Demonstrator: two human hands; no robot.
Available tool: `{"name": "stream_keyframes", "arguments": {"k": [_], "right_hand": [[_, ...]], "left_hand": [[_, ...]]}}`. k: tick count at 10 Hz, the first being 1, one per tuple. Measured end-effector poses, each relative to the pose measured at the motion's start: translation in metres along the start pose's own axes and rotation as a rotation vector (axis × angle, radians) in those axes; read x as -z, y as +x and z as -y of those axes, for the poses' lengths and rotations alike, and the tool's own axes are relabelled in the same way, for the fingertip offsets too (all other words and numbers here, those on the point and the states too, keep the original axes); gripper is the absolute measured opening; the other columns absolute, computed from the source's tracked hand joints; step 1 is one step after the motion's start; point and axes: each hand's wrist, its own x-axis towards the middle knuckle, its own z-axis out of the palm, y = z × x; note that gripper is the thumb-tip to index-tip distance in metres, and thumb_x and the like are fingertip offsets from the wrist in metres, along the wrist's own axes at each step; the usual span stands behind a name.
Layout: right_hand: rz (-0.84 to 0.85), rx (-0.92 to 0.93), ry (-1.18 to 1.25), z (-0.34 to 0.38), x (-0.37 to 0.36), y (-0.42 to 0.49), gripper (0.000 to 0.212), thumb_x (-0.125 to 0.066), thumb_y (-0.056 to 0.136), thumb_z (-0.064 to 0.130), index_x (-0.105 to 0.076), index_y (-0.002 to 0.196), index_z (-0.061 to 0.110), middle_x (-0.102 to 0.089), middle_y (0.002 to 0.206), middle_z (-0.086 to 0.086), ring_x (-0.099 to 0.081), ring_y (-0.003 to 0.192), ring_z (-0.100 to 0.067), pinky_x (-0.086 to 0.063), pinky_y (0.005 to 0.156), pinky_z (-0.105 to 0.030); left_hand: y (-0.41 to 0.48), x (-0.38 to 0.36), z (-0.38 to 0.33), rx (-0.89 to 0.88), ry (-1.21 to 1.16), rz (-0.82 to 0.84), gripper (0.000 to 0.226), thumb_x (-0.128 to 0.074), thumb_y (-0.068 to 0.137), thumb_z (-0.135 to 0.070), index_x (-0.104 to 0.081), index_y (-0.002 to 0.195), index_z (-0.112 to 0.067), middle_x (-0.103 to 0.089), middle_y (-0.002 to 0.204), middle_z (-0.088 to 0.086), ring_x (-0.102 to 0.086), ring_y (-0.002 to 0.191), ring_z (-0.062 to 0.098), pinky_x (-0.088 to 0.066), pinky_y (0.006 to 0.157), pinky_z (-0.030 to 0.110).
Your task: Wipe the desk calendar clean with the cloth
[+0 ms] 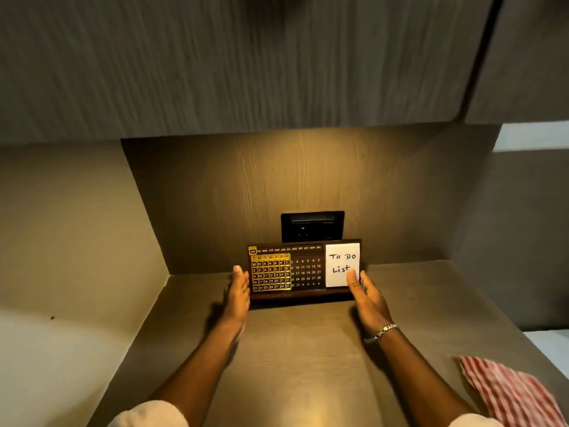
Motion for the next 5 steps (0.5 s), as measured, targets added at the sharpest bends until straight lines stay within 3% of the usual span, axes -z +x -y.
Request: {"name": "stream_keyframes", "arguments": {"k": [1,2,3,4,5], "right_hand": [[-0.041,-0.004,-0.059,0.0,-0.004,0.005,0.113,-0.046,0.055,0.096,-0.029,0.148,0.034,-0.049,0.148,0.0,-0.048,0.131,-0.025,-0.036,0.11,-0.051],[-0.045,-0.005,-0.066,0.004,-0.004,-0.001,0.116,-0.046,0.053,0.096,-0.03,0.148,0.033,-0.048,0.148,-0.001,-0.047,0.131,-0.026,-0.036,0.108,-0.048],[-0.016,0.02,-0.008,0.014,0.002,-0.015,0.108,-0.05,0.063,0.084,-0.024,0.151,0.029,-0.04,0.154,-0.004,-0.041,0.137,-0.027,-0.032,0.109,-0.046],[-0.041,0.133,0.014,0.042,0.017,-0.052,0.094,-0.052,0.073,0.069,-0.023,0.151,0.026,-0.031,0.158,-0.006,-0.033,0.143,-0.027,-0.028,0.114,-0.045],[-0.103,0.527,0.172,0.069,0.052,-0.117,0.07,-0.064,0.08,0.049,-0.039,0.142,0.031,-0.044,0.151,-0.001,-0.041,0.139,-0.017,-0.036,0.112,-0.039]], "left_hand": [[0.017,0.003,0.006,0.019,0.037,0.057,0.069,-0.015,0.099,-0.053,-0.025,0.149,-0.007,-0.028,0.159,0.015,-0.027,0.147,0.028,-0.019,0.117,0.038],[0.023,0.005,0.013,0.008,0.074,0.054,0.066,-0.02,0.099,-0.05,-0.032,0.146,-0.006,-0.037,0.154,0.016,-0.035,0.143,0.029,-0.027,0.108,0.033],[0.019,0.004,0.011,-0.011,0.15,0.036,0.06,-0.026,0.1,-0.049,-0.049,0.135,-0.007,-0.052,0.142,0.02,-0.046,0.134,0.032,-0.031,0.114,0.04],[-0.009,0.0,-0.007,-0.127,0.314,-0.018,0.053,-0.035,0.1,-0.043,-0.047,0.139,-0.009,-0.053,0.142,0.018,-0.048,0.133,0.03,-0.033,0.114,0.041],[-0.06,-0.012,-0.025,-0.41,0.567,-0.036,0.064,-0.046,0.096,-0.041,-0.024,0.151,-0.016,-0.031,0.159,0.009,-0.027,0.146,0.021,-0.022,0.12,0.039]]}}
